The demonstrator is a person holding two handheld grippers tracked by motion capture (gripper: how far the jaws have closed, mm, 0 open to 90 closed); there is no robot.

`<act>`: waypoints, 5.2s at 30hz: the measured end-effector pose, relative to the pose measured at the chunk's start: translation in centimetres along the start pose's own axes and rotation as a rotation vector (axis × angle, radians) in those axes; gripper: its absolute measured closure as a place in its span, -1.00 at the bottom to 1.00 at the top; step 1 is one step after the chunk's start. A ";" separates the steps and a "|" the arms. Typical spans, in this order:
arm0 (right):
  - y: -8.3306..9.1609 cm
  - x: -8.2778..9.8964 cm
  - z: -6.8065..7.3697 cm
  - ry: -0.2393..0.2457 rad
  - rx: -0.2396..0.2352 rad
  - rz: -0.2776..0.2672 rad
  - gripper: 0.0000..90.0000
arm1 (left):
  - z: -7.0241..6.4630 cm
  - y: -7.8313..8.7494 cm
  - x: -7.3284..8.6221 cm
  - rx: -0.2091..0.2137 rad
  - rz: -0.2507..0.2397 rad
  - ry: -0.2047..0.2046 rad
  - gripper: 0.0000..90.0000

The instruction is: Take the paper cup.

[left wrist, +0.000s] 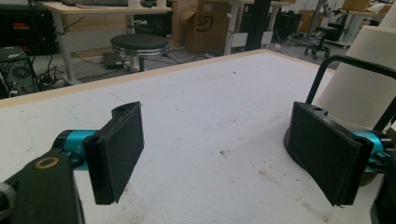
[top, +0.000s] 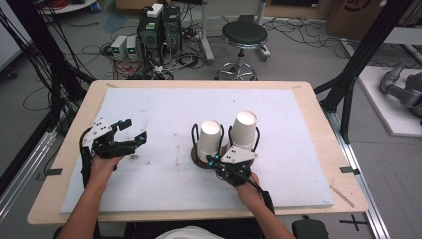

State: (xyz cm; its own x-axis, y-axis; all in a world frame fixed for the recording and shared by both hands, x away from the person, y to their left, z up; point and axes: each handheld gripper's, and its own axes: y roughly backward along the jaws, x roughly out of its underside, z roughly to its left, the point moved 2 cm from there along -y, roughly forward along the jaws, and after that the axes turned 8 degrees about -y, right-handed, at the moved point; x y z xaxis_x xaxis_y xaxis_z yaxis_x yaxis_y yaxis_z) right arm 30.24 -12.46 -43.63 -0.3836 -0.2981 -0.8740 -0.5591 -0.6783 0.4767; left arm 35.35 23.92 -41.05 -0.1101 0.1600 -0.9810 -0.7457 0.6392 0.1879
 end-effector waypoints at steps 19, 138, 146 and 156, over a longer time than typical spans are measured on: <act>-0.5 0.4 -0.4 -0.034 0.035 0.027 1.00 | -0.4 -0.4 0.0 0.011 0.007 -0.006 -0.58; 0.9 -0.8 0.5 0.014 -0.190 0.029 -0.39 | -10.2 -8.1 -16.4 0.389 -0.097 -0.120 -0.21; 4.1 -2.3 -1.1 -0.006 -0.232 -0.050 -0.51 | -9.3 -5.8 -16.3 0.393 -0.107 -0.089 -0.21; 4.7 -2.9 -1.7 0.014 -0.299 -0.055 -0.51 | -8.2 -3.8 -15.5 0.387 -0.108 -0.077 -0.21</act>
State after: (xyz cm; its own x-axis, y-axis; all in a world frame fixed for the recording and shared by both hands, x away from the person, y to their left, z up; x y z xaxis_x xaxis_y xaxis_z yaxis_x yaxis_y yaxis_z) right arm 29.92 -15.94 -39.00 -0.3475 -0.2631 -0.9000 -0.3370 -0.8606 0.3817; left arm 34.54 12.82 -27.00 0.0152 0.1230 -0.9923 -0.4459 0.8891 0.1034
